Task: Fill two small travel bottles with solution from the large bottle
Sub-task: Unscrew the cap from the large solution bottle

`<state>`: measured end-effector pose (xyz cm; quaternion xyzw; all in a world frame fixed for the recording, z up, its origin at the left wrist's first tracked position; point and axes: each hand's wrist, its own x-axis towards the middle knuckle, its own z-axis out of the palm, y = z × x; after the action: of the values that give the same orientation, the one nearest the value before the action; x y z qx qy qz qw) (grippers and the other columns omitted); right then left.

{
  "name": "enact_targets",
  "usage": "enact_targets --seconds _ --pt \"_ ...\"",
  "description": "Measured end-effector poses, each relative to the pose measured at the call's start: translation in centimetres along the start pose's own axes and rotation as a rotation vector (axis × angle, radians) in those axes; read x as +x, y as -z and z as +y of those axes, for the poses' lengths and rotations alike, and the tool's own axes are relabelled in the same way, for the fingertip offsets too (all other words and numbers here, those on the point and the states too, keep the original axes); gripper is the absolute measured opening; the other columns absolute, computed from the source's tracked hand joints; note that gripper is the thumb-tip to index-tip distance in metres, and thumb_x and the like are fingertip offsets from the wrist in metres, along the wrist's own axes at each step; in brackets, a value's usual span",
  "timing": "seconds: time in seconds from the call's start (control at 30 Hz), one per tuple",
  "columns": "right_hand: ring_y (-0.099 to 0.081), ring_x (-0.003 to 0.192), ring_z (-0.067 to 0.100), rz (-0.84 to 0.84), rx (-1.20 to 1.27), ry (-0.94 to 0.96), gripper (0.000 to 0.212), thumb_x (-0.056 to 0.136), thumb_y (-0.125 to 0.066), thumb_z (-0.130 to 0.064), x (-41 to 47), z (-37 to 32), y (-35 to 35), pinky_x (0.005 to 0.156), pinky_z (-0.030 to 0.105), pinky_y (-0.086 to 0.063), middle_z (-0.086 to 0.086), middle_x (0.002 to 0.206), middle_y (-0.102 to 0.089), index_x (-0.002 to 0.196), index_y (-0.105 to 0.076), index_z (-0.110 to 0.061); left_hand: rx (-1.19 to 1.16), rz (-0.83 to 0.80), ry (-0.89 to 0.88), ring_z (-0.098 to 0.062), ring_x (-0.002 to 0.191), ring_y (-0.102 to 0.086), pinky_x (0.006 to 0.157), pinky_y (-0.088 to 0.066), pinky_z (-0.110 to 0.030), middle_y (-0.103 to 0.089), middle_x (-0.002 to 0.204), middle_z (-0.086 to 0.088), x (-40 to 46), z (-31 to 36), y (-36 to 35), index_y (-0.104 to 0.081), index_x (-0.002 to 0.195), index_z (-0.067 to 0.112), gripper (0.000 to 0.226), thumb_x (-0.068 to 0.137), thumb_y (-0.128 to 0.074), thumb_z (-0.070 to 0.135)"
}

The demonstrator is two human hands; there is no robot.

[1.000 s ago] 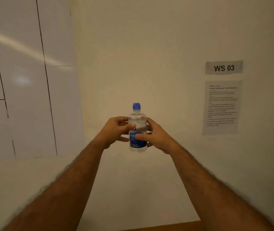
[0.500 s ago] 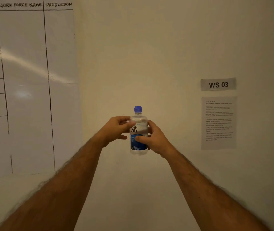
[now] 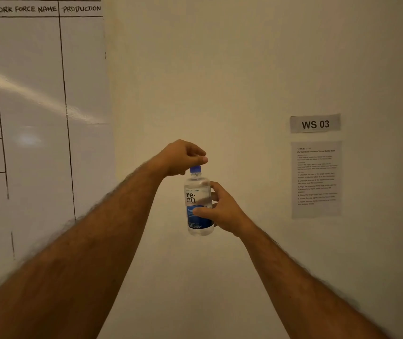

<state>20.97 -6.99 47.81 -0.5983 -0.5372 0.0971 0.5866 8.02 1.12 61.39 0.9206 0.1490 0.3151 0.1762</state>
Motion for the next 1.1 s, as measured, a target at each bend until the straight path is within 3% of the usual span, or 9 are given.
enact_targets --seconds 0.1,0.23,0.43,0.53,0.63,0.73,0.87,1.1 --pt "-0.058 0.117 0.029 0.001 0.005 -0.011 0.072 0.078 -0.080 -0.019 -0.4 0.1 0.2 0.090 0.051 -0.054 0.002 0.135 -0.054 0.136 -0.039 -0.030 -0.039 -0.096 -0.025 -0.016 0.103 -0.060 0.071 -0.053 -0.024 -0.065 0.120 -0.005 -0.2 -0.3 -0.3 -0.065 0.120 0.011 0.029 0.093 -0.055 0.007" --pt "-0.059 0.115 0.027 -0.003 -0.011 -0.013 0.072 0.077 -0.080 -0.019 -0.7 0.4 0.4 0.088 0.048 -0.056 0.002 0.134 -0.054 0.135 -0.040 -0.031 -0.041 -0.119 -0.054 -0.009 0.089 -0.064 0.064 -0.056 -0.016 -0.068 0.112 -0.004 -0.2 -0.9 -0.5 -0.068 0.116 0.008 0.025 0.092 -0.059 0.005" --pt "-0.060 0.111 0.024 0.007 -0.033 -0.008 0.070 0.075 -0.082 -0.023 -1.2 1.1 0.4 0.079 0.037 -0.058 -0.001 0.131 -0.055 0.130 -0.041 -0.036 0.040 -0.021 -0.028 -0.009 0.075 -0.068 0.057 -0.053 -0.017 -0.073 0.094 -0.005 0.1 -1.4 -1.5 -0.072 0.102 0.010 0.022 0.086 -0.071 0.025" --pt "-0.059 0.111 0.022 -0.001 -0.036 -0.008 0.069 0.075 -0.082 -0.023 -1.3 1.4 0.2 0.075 0.031 -0.056 -0.001 0.132 -0.055 0.128 -0.041 -0.037 0.137 0.003 0.031 -0.015 0.073 -0.068 0.065 -0.058 -0.028 -0.072 0.085 -0.004 -0.1 -1.4 -2.0 -0.071 0.093 0.009 0.034 0.080 -0.074 0.041" --pt "-0.060 0.112 0.023 -0.001 -0.017 -0.008 0.067 0.075 -0.082 -0.024 -1.5 1.7 0.2 0.076 0.032 -0.058 -0.003 0.130 -0.055 0.127 -0.041 -0.040 0.160 0.011 0.027 -0.016 0.081 -0.065 0.071 -0.056 -0.031 -0.070 0.091 -0.001 -0.2 -1.5 -2.2 -0.070 0.097 0.012 0.044 0.080 -0.069 0.052" --pt "-0.060 0.112 0.023 0.008 -0.006 -0.013 0.067 0.076 -0.081 -0.025 -1.7 1.9 0.3 0.076 0.033 -0.057 -0.007 0.125 -0.054 0.126 -0.040 -0.040 -0.037 -0.067 -0.026 -0.015 0.102 -0.060 0.080 -0.052 -0.027 -0.065 0.116 0.000 -0.6 -1.6 -1.9 -0.063 0.122 0.016 0.038 0.090 -0.063 0.038" --pt "-0.060 0.112 0.024 0.017 -0.016 -0.019 0.067 0.076 -0.081 -0.023 -1.7 2.0 0.7 0.076 0.033 -0.057 -0.007 0.124 -0.054 0.126 -0.040 -0.040 -0.126 -0.184 -0.039 -0.009 0.096 -0.064 0.064 -0.053 -0.015 -0.067 0.110 0.004 -0.7 -2.1 -1.5 -0.065 0.119 0.016 0.029 0.091 -0.062 0.009" --pt "-0.059 0.113 0.025 0.022 -0.013 -0.017 0.070 0.077 -0.081 -0.022 -2.0 2.3 0.5 0.083 0.043 -0.058 -0.006 0.125 -0.054 0.132 -0.040 -0.034 -0.033 -0.085 -0.044 -0.013 0.080 -0.068 0.060 -0.053 -0.018 -0.070 0.094 -0.003 -0.3 -2.3 -2.4 -0.068 0.105 0.014 0.022 0.085 -0.072 0.022"
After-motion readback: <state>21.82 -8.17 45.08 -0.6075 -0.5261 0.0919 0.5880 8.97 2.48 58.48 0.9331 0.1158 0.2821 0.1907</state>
